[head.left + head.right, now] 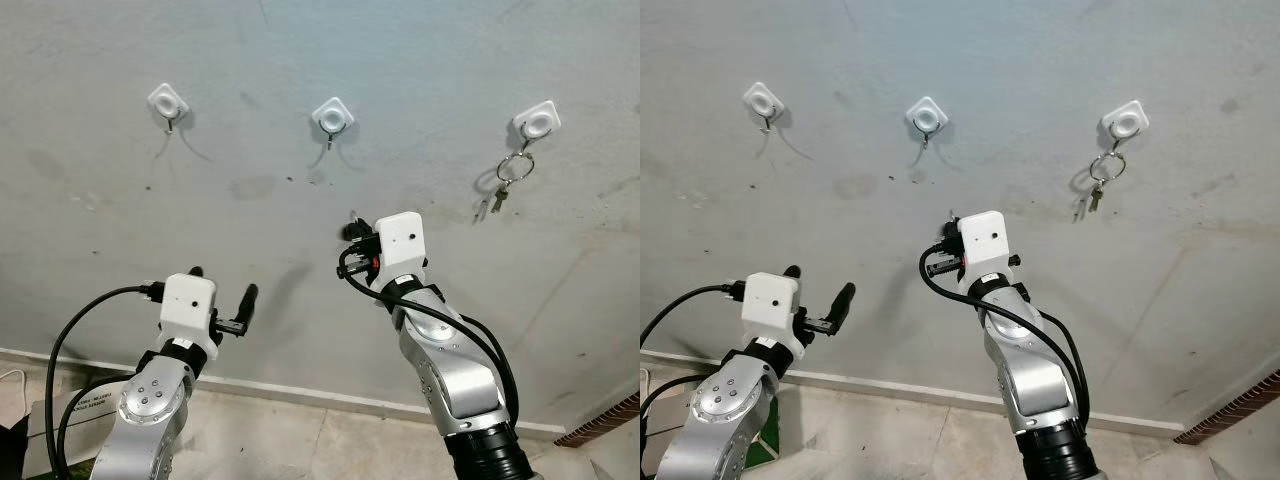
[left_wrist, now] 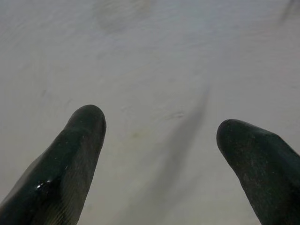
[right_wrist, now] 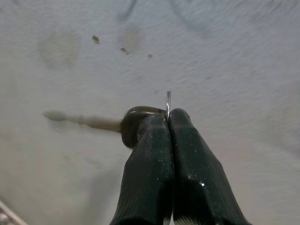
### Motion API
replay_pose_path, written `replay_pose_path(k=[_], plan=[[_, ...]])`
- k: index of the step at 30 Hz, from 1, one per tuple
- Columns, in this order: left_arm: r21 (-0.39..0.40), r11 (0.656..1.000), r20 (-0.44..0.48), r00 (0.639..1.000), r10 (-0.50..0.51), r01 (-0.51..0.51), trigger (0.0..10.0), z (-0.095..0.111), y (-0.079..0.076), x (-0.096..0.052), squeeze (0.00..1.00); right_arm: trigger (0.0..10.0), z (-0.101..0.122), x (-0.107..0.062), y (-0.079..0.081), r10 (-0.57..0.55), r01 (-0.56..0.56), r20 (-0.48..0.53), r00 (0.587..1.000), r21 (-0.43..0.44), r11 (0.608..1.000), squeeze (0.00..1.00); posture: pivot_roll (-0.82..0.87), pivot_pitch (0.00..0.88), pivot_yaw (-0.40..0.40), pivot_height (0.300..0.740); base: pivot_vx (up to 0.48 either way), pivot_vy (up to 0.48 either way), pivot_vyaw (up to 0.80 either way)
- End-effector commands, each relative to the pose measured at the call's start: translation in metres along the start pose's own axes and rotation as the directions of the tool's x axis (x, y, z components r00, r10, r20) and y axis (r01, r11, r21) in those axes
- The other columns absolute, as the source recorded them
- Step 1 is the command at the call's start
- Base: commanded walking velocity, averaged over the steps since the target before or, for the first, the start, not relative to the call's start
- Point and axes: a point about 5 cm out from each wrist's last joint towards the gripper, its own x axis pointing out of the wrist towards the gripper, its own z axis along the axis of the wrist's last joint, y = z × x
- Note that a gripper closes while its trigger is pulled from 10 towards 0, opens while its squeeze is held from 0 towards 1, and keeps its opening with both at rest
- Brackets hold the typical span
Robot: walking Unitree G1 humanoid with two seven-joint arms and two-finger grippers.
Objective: Hang keys on a hook
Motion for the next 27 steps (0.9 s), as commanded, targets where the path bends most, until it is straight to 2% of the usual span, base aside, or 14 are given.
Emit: replay_pose_path(k=[1, 10, 15, 19, 22, 27], plan=[[0.002, 1.0, 0.024, 1.0, -0.012, 0.012, 10.0, 0.008, 0.006, 0.001, 0.0, 10.0, 0.014, 0.001, 0.003, 0.012, -0.013, 0.061, 0.998, 0.001, 1.0, 0.0, 0.16, 0.034, 0.051, 0.74, 0.0, 0.0, 0.0], [0.034, 0.999, -0.031, 0.999, -0.041, 0.042, 10.0, -0.008, 0.009, -0.003, 0.0, 10.0, 0.017, 0.003, 0.008, 0.03, -0.031, 0.085, 0.996, 0.007, 0.999, 0.0, 0.17, 0.035, 0.053, 0.74, 0.0, 0.0, 0.0], [-0.094, 0.993, 0.003, 0.997, -0.074, 0.074, 10.0, 0.006, 0.008, -0.002, 0.0, 10.0, 0.017, 0.002, 0.009, 0.049, -0.05, 0.09, 0.995, 0.007, 0.999, 0.0, 0.17, 0.037, 0.051, 0.74, 0.0, 0.0, 0.0], [-0.106, 0.99, 0.015, 0.995, -0.095, 0.096, 10.0, 0.01, 0.005, -0.004, 0.0, 10.0, 0.017, 0.002, 0.01, 0.056, -0.057, 0.092, 0.994, 0.01, 0.998, 0.0, 0.17, 0.038, 0.052, 0.74, 0.0, 0.0, 0.0], [-0.104, 0.985, 0.024, 0.99, -0.136, 0.137, 10.0, 0.013, -0.004, -0.011, 0.0, 10.0, 0.018, 0.001, 0.013, 0.084, -0.086, 0.101, 0.991, 0.022, 0.996, 0.0, 0.17, 0.043, 0.05, 0.74, 0.0, 0.0, 0.0], [-0.129, 0.979, 0.049, 0.987, -0.153, 0.159, 10.0, 0.014, -0.012, -0.017, 0.0, 10.0, 0.032, 0.007, 0.026, 0.177, -0.186, 0.154, 0.972, 0.048, 0.981, 0.0, 0.18, 0.049, 0.044, 0.74, 0.0, 0.0, 0.0]])
